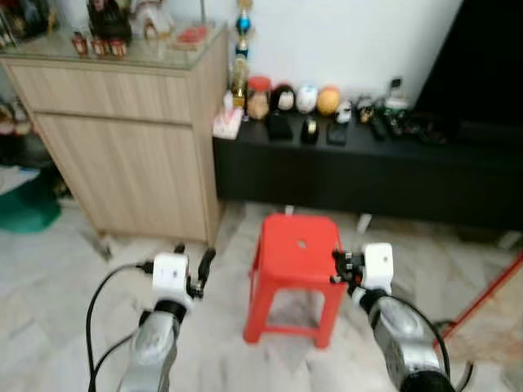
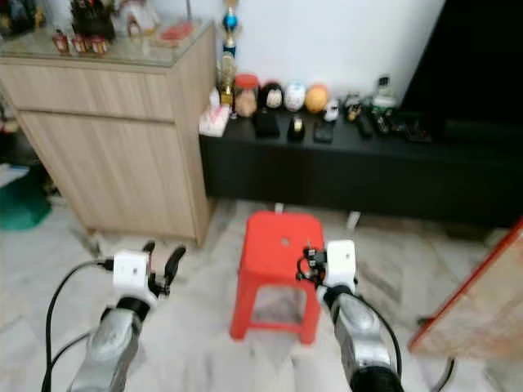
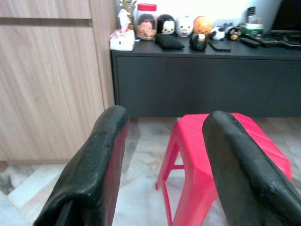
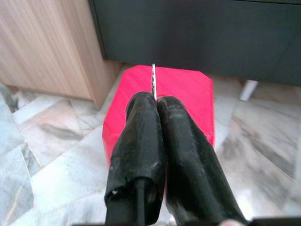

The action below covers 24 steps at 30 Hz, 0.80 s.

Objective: Hang keys on a hook

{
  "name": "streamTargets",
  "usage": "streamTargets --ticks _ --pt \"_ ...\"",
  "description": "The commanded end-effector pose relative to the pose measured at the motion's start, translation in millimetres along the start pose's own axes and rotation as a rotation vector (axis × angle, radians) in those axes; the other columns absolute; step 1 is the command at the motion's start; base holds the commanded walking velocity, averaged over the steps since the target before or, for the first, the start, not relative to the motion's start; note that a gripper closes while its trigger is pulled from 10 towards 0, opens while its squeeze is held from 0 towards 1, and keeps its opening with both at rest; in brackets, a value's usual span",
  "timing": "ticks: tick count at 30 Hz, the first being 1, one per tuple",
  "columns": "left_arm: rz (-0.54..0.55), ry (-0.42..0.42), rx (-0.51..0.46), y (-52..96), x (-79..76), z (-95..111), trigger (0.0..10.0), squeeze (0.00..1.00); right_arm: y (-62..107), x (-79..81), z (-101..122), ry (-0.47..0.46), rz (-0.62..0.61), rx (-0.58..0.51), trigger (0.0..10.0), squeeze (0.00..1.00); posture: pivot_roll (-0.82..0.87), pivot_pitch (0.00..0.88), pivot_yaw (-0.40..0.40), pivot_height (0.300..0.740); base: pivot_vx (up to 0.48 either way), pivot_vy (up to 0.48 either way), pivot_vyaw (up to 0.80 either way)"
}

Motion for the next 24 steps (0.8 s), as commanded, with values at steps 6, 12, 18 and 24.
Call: streamTargets --ticks 6,12,18,24 --pt "0.001 0.003 -0.006 -1.0 -0.1 2 10.0 0.00 -1.0 -4.4 5 0.025 -0.006 0.002 10.0 0.00 0.01 0.000 -0.103 0.740 -0.142 0.000 0.00" --pt "-0.041 -0.017 0.024 -3.3 -3.9 2 10.0 0.00 -8.9 -5.2 32 -0.027 -0.048 -0.055 10.0 0.00 0.01 0.000 -0.103 0.740 0.000 0.000 0.00" --pt "-0.235 -0.003 0.053 -10.0 -24.4 10 10.0 0.00 -19.2 12.7 73 -0.079 0.048 -0.137 10.0 0.00 0.01 0.000 -0.106 0.740 0.000 0.000 0.00" --pt "-0.373 0.045 0.066 -13.5 -37.0 19 10.0 0.00 -21.1 33.3 97 -0.085 0.188 -0.173 10.0 0.00 0.01 0.000 -0.107 0.740 0.000 0.000 0.00"
Point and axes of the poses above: a point about 5 cm out from each wrist's last joint towards the gripper, its own y axis pointing back from the gripper into the wrist, its own z axis along the axis of the wrist's last joint, x = y × z, the point moved 2 cm from there along -y, pointing out of the wrist towards the gripper, and after that the axes turned 7 degrees about y, right-handed, at the moved point
